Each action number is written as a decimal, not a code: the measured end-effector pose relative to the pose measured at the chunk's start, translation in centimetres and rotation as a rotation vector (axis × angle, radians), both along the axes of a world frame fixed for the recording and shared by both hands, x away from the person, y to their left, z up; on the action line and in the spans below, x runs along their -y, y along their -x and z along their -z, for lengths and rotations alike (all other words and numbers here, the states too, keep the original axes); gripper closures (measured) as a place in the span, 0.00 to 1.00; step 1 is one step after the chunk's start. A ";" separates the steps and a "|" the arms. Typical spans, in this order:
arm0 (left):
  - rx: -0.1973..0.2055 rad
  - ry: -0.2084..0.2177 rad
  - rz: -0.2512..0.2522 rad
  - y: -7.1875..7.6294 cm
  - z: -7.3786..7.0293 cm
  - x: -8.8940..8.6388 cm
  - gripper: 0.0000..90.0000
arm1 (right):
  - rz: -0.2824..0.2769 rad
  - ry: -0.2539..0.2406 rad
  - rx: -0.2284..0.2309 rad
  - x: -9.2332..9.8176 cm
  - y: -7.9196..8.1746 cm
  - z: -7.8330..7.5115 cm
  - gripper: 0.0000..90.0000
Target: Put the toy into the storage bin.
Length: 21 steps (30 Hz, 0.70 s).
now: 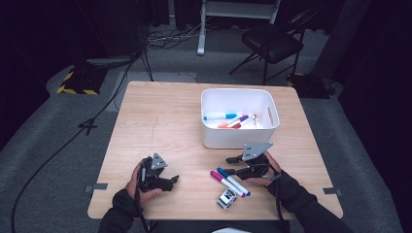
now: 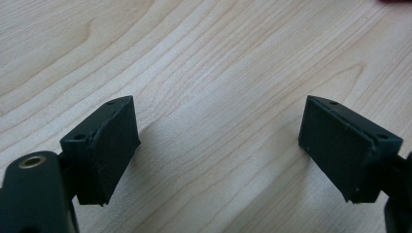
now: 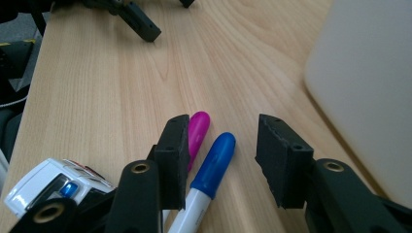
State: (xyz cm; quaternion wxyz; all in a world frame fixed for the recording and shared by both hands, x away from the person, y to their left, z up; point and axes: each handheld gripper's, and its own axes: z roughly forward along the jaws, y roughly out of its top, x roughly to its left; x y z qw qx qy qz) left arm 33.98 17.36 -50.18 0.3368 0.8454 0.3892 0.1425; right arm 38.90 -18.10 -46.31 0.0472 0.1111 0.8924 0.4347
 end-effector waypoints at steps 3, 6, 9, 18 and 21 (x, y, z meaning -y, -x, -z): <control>0.000 0.000 -0.001 0.0 0.0 0.0 0.16 | 0.004 0.023 -0.012 -0.3 -0.2 0.7 0.63; 0.000 0.000 0.000 0.0 0.0 0.0 0.16 | 0.006 0.037 -0.028 -0.5 -0.2 1.5 0.63; 0.000 0.000 0.000 0.0 0.0 0.0 0.16 | 0.003 0.058 -0.035 -0.7 -0.3 2.1 0.63; 0.000 0.000 0.000 0.0 0.0 0.0 0.16 | 0.021 0.091 -0.020 -0.6 -0.9 3.3 0.75; 0.000 0.001 -0.002 0.0 0.0 0.0 0.16 | 0.021 0.087 -0.010 -0.4 -1.0 3.4 0.82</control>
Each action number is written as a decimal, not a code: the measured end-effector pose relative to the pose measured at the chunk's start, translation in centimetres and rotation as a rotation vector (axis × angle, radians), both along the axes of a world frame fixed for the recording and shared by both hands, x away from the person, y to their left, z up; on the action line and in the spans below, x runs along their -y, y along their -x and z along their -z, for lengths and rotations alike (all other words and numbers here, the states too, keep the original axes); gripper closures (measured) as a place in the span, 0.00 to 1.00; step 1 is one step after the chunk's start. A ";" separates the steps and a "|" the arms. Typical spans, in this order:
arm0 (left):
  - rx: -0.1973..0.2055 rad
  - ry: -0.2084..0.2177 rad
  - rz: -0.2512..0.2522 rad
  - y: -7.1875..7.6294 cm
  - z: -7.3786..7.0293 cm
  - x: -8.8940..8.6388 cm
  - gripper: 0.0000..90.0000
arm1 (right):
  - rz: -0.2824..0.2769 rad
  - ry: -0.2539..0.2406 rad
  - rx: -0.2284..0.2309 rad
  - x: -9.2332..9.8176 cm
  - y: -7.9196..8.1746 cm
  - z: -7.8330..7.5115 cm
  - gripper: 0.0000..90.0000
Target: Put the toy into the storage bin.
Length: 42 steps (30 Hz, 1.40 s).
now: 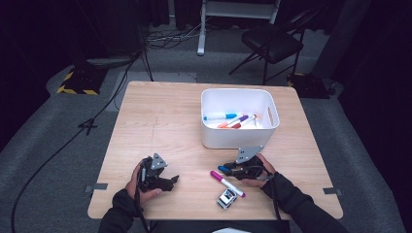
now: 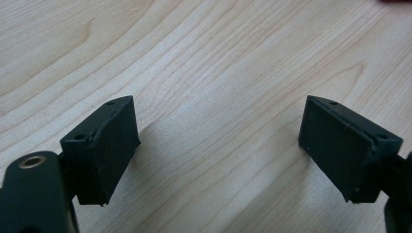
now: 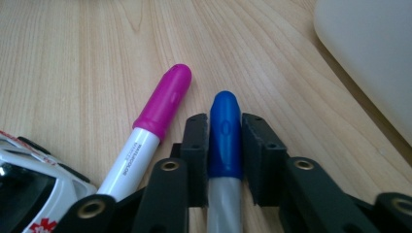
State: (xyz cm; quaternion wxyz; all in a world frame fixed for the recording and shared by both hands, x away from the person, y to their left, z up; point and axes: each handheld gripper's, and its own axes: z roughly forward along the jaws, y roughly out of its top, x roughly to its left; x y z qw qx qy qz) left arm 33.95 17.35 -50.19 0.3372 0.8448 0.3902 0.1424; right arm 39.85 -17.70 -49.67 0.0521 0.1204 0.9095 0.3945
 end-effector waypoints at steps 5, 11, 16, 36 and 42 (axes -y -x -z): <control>0.001 -0.001 0.001 0.0 0.0 0.0 0.16 | -0.029 0.035 0.019 0.5 0.0 -0.3 0.84; 0.001 -0.002 0.002 0.0 0.0 0.0 0.16 | -0.055 0.019 0.000 1.4 0.0 -0.4 0.84; 0.000 -0.001 0.002 0.0 0.0 0.0 0.16 | -0.037 -0.075 -0.009 2.8 0.3 -1.5 0.84; 0.004 -0.004 -0.002 0.0 0.0 0.0 0.16 | 0.035 -0.310 0.122 7.8 0.4 -7.2 0.84; 0.007 -0.006 -0.001 0.0 0.0 0.0 0.16 | 0.060 -0.339 0.173 9.0 0.9 -9.7 0.84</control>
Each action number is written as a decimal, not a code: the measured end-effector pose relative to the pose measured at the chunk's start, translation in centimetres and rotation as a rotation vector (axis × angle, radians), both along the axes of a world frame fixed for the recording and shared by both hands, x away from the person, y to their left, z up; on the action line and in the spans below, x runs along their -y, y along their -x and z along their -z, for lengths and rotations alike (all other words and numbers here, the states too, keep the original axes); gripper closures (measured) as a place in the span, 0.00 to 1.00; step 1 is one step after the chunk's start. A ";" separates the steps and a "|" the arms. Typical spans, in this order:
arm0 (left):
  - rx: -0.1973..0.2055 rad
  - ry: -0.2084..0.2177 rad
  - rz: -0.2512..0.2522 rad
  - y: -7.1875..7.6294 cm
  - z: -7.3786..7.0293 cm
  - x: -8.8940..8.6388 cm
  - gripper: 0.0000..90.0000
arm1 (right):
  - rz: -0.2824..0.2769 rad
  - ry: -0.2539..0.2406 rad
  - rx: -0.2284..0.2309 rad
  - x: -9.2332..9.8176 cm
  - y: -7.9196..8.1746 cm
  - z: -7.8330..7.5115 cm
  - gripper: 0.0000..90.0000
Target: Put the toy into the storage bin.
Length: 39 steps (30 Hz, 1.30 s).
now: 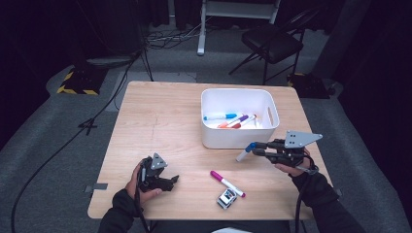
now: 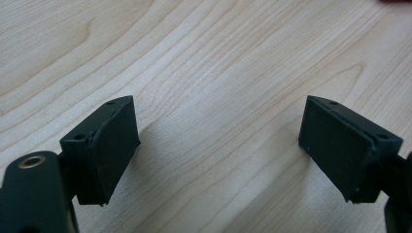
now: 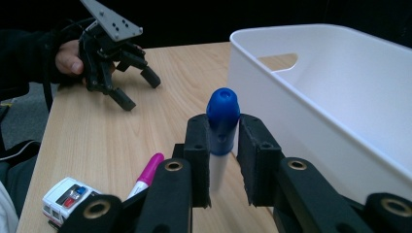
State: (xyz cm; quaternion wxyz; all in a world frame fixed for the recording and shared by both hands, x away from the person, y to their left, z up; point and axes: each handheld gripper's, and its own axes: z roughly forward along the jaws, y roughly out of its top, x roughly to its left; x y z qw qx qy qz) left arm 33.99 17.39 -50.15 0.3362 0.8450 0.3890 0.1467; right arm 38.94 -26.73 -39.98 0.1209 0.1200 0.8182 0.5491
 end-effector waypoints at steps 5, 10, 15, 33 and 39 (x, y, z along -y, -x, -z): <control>-0.004 0.001 0.000 0.0 0.0 0.0 0.16 | 0.021 -0.008 0.040 1.4 0.2 -2.1 0.84; 0.001 -0.001 0.001 0.0 0.0 0.0 0.16 | 0.031 -0.019 0.064 2.2 0.3 -3.3 1.00; 0.001 -0.001 0.000 0.0 0.0 0.0 0.16 | 0.050 0.024 0.057 2.3 0.2 -3.4 1.00; 0.002 -0.002 0.001 0.0 0.0 0.0 0.16 | 0.038 0.371 -0.110 -4.8 -3.7 7.6 0.73; 0.002 -0.001 0.000 0.0 0.0 0.0 0.16 | 0.094 0.387 -0.121 -5.0 -5.0 8.4 0.69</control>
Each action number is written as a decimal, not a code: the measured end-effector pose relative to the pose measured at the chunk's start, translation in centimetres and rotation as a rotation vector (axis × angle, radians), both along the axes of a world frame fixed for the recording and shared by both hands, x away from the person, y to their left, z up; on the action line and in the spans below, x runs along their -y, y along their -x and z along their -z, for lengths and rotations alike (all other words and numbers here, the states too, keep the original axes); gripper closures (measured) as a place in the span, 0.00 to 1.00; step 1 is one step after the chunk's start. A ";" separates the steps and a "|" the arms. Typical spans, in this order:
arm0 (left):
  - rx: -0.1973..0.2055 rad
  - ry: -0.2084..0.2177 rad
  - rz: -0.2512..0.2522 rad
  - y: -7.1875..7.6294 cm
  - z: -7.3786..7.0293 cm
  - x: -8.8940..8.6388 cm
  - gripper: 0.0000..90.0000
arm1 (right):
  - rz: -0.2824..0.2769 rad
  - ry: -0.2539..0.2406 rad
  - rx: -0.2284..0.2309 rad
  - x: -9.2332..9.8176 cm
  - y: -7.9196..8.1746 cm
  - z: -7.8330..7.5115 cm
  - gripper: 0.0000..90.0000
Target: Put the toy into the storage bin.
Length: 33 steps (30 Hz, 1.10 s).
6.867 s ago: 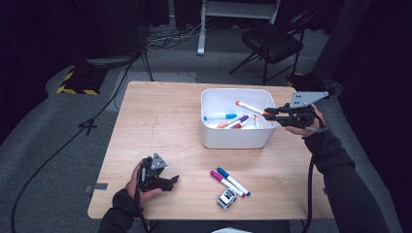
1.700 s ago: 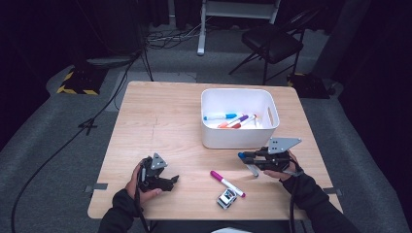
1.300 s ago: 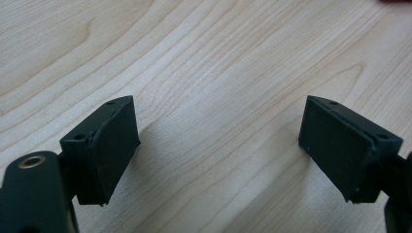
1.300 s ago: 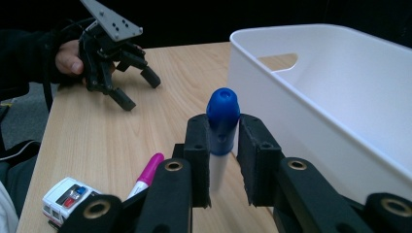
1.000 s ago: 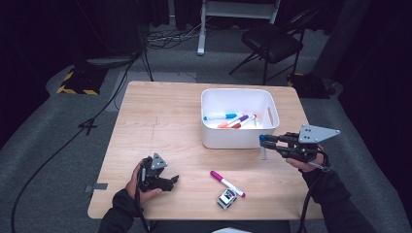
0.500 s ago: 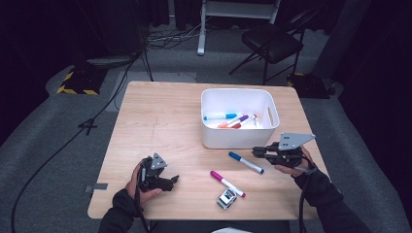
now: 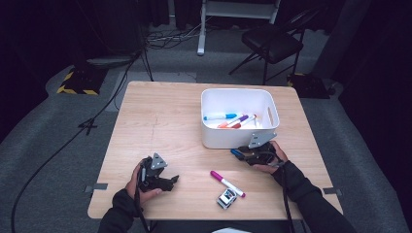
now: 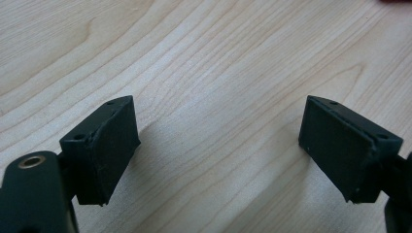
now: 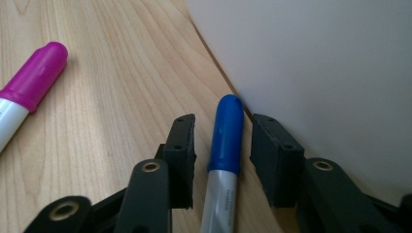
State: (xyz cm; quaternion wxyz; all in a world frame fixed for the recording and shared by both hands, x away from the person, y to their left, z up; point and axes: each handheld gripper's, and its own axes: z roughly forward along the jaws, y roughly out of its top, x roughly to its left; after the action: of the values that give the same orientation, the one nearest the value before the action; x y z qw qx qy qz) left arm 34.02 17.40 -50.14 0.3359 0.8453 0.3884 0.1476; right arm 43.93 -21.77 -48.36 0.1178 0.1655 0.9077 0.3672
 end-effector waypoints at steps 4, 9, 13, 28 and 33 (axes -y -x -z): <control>0.000 0.000 0.000 0.0 0.0 0.0 0.16 | -0.023 0.023 -0.011 -0.2 -0.5 0.7 0.71; 0.000 0.001 0.000 0.0 0.0 0.0 0.16 | -0.025 -0.031 -0.101 -0.3 -0.8 0.9 0.78; 0.000 0.000 0.000 0.0 0.0 0.0 0.16 | -0.036 -0.022 -0.093 -0.2 -0.9 0.9 0.83; 0.000 0.000 0.000 0.0 0.0 0.0 0.16 | -0.075 -0.175 -0.049 1.5 0.6 -1.0 0.84; 0.000 0.000 0.000 0.0 0.0 0.0 0.16 | -0.084 -0.294 -0.005 2.9 1.6 -3.2 0.84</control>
State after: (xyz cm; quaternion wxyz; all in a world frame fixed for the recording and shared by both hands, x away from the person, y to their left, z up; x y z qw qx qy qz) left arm 34.02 17.40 -50.14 0.3358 0.8454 0.3883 0.1476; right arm 42.31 -24.71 -45.11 0.0747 0.1440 0.8505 0.5003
